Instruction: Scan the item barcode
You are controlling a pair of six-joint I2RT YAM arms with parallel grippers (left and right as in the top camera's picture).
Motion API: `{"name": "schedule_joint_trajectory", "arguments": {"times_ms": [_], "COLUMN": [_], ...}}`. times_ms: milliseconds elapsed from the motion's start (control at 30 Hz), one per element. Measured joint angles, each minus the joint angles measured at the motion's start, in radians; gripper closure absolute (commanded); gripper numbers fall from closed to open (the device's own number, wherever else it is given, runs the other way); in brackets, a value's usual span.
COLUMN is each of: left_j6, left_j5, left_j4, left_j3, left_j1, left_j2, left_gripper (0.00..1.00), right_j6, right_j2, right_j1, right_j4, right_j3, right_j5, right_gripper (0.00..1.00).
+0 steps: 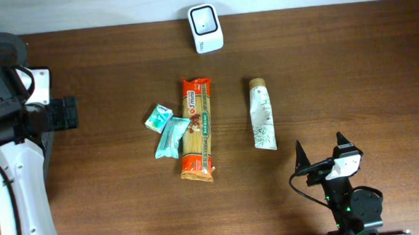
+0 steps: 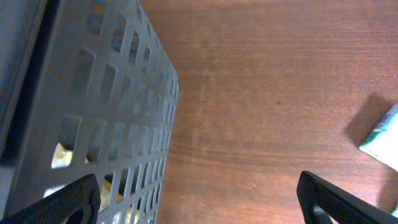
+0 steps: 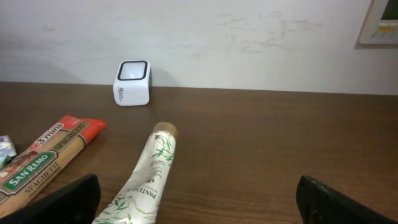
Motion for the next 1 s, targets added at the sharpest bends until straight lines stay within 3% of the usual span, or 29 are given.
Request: {"name": "schedule_joint_trajectory", "arguments": {"times_ms": [367,533,700,767,867,1000], "left_j6": [0.044,-0.049,-0.182,-0.241,-0.276,-0.29], "left_j5": [0.013,0.079,0.011,-0.034,-0.057,0.006], "left_j4": [0.124,0.126,0.06,-0.058,-0.202,-0.282], "left_j3": [0.006,0.189,0.312,0.315,0.316,0.316], "left_j1": [0.0,0.009,0.18,0.302,0.444,0.531], "left_j2": [0.008,0.006,-0.021,-0.019,0.023,0.13], "left_gripper": [0.01,0.01,0.01,0.01,0.01,0.03], "right_j6": [0.0,0.0,0.0,0.0,-0.001,-0.001], "right_j2": [0.0,0.0,0.0,0.001,0.0,0.0], "right_j1": [0.0,0.0,0.0,0.0,0.0,0.0], "right_j4": [0.0,0.0,0.0,0.0,0.0,0.0], "right_j3": [0.0,0.0,0.0,0.0,0.0,0.0], "right_j5": [0.0,0.0,0.0,0.0,0.0,0.0], "right_gripper": [0.01,0.01,0.01,0.02,0.01,0.01]}}
